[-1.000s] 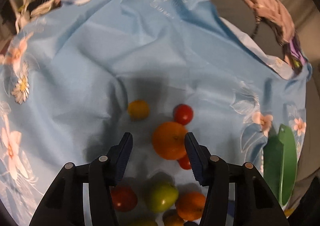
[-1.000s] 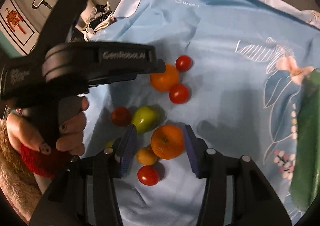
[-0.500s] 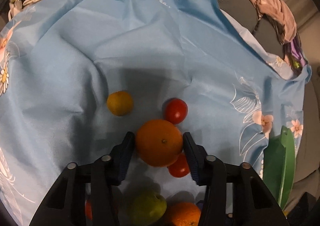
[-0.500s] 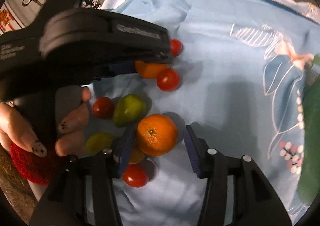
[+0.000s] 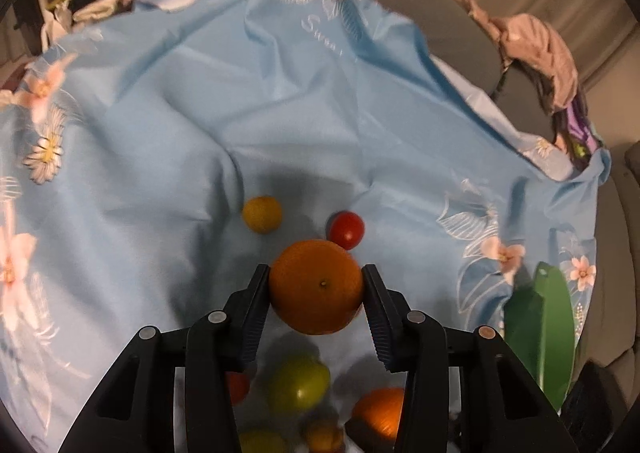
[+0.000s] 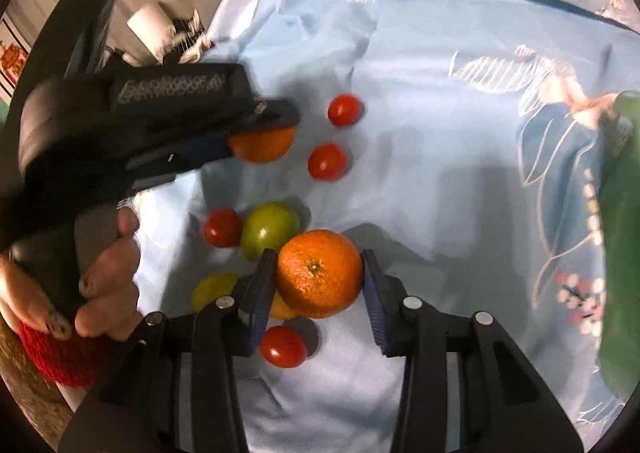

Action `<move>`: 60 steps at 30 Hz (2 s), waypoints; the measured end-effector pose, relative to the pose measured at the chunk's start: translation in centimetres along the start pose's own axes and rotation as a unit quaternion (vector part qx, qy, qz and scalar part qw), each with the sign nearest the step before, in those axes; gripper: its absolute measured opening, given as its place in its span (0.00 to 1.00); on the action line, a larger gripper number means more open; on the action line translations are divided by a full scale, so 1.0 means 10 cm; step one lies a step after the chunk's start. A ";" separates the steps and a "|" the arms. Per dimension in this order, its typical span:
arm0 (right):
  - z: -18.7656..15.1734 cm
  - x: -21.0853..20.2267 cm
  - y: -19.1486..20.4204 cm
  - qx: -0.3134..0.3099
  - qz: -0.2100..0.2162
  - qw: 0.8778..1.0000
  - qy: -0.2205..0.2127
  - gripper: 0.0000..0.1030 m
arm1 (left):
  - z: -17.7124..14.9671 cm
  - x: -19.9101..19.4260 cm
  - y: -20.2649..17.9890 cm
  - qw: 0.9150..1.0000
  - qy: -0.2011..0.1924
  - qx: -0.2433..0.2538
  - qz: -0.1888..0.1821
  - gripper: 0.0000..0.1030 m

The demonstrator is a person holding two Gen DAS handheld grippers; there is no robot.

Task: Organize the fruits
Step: 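Carry the orange in the right gripper toward the green bowl while the left gripper carries a mandarin there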

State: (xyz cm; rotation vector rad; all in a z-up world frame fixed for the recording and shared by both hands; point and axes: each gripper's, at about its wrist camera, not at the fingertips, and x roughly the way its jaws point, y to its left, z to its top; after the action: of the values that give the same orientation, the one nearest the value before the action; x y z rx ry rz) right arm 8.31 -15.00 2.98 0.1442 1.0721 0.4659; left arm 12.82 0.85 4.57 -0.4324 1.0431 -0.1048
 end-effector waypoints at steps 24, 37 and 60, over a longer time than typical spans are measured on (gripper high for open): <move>-0.09 -0.71 -0.22 0.078 0.042 0.989 -0.117 0.41 | -0.81 -0.90 -0.48 0.988 -0.128 0.079 0.043 0.44; -0.23 -1.19 -0.42 0.100 0.045 0.978 -0.179 0.41 | -0.94 -0.89 -0.86 0.987 -0.114 0.108 -0.025 0.44; -0.48 -1.78 -1.28 0.194 -0.071 0.946 -0.250 0.41 | -1.05 -0.48 -1.84 0.982 -0.086 0.159 -0.059 0.44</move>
State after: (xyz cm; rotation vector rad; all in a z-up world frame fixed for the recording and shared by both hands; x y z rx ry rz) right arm 0.95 -34.67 10.88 0.5032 0.6544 0.0699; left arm 3.63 -17.67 11.23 -0.2074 0.8119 -0.3312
